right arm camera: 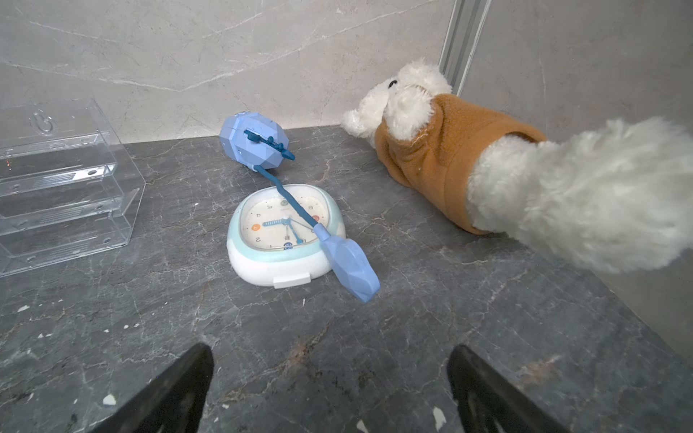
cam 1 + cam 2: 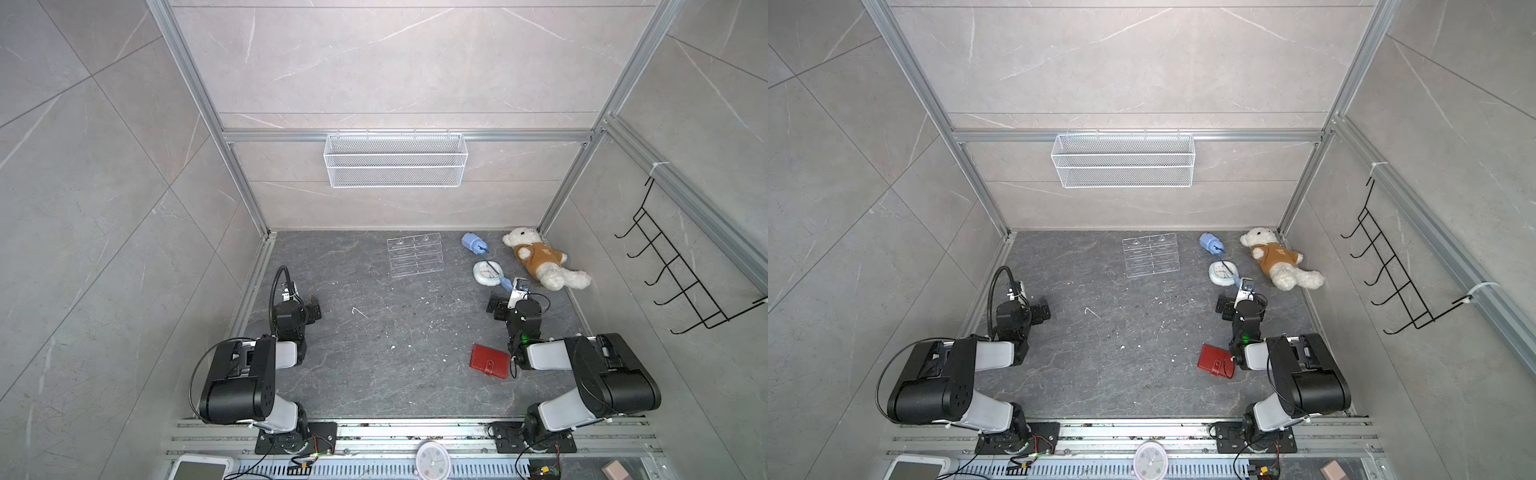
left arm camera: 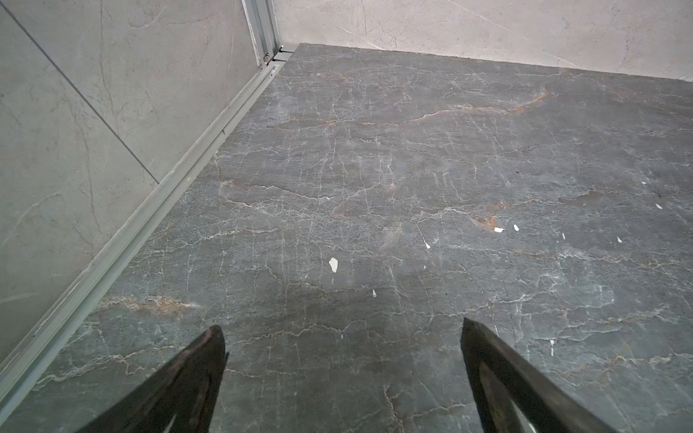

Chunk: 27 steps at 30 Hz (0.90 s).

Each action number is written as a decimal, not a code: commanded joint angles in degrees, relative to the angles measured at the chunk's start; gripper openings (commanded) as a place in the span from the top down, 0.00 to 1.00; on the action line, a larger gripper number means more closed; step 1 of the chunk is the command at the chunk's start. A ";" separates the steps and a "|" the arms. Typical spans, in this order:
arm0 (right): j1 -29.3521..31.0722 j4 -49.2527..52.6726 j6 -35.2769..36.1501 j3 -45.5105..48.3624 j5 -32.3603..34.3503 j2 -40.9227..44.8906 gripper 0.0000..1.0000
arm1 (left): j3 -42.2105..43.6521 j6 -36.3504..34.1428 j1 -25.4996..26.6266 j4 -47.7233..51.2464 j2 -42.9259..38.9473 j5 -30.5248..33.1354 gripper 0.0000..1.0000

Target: Take the credit cards out of the card holder

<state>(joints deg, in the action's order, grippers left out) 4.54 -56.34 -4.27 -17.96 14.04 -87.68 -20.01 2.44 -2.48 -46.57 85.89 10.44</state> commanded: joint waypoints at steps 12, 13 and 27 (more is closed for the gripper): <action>0.21 0.60 0.78 -0.85 -0.33 0.17 0.00 | -0.03 0.47 0.28 -2.46 -0.28 0.96 0.00; 0.21 0.61 0.83 -0.85 -0.33 0.13 0.00 | -0.03 0.53 0.28 -2.47 -0.24 0.98 0.00; 0.37 -0.06 0.91 -0.43 0.45 0.39 0.00 | 0.40 -1.76 0.76 -2.38 -1.48 -2.77 0.00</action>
<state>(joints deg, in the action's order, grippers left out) 4.54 -56.36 -4.27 -17.96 14.06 -87.68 -19.99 2.37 -2.39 -46.59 85.86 10.07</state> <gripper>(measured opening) 0.998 0.999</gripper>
